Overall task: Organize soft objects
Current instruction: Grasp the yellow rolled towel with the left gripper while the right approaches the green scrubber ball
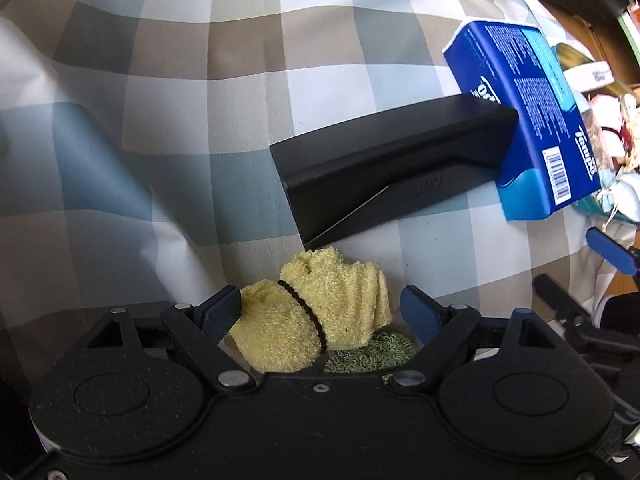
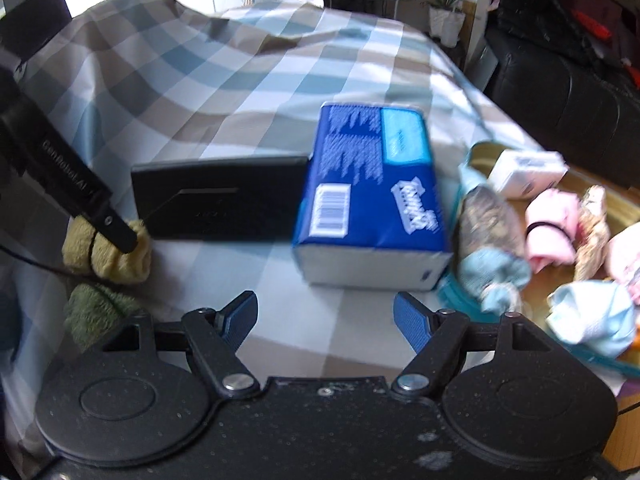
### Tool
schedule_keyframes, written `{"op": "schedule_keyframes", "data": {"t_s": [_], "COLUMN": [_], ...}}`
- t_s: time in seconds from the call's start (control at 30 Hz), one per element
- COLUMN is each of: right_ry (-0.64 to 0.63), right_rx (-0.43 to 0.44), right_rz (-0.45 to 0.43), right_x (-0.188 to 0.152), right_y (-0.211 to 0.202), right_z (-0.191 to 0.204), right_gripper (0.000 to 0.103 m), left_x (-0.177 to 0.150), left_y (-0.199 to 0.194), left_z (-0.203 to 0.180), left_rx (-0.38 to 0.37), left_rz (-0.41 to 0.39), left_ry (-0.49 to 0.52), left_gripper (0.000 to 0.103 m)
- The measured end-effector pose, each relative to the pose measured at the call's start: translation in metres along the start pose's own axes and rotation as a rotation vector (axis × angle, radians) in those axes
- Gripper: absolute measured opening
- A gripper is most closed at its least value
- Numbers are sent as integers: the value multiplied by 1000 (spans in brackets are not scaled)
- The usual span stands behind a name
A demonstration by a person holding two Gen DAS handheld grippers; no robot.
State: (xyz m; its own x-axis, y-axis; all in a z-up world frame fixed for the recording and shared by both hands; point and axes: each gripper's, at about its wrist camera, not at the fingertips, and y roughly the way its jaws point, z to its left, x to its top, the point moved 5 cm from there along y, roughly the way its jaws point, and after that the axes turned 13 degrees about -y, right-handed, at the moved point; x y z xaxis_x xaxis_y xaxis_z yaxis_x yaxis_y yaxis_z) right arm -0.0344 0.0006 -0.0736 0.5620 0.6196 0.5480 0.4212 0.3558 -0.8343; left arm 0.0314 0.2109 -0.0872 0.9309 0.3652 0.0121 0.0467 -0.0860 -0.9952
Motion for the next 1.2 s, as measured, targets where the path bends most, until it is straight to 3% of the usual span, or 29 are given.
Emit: {"op": "schedule_keyframes", "data": {"t_s": [0.2, 0.33, 0.57, 0.6, 0.73, 1.2], "right_ry": [-43, -84, -202, -203, -134, -105], "right_rx": [50, 139, 242, 242, 287, 372], "right_rz": [32, 54, -47, -57, -46, -53], "right_x": [-10, -17, -19, -17, -10, -1], "right_y": [15, 18, -12, -13, -7, -4], "right_z": [30, 51, 95, 98, 101, 117], "right_gripper": [75, 75, 75, 75, 75, 77], "left_x": [-3, -5, -7, -4, 10, 6], "left_y": [19, 32, 53, 59, 80, 80], "left_z": [-5, -8, -15, -17, -25, -21], "left_rx": [62, 120, 170, 175, 224, 225], "left_rz": [49, 72, 133, 160, 239, 216], "left_ry": [40, 79, 122, 130, 164, 157], "left_gripper": [85, 89, 94, 99, 101, 101]}}
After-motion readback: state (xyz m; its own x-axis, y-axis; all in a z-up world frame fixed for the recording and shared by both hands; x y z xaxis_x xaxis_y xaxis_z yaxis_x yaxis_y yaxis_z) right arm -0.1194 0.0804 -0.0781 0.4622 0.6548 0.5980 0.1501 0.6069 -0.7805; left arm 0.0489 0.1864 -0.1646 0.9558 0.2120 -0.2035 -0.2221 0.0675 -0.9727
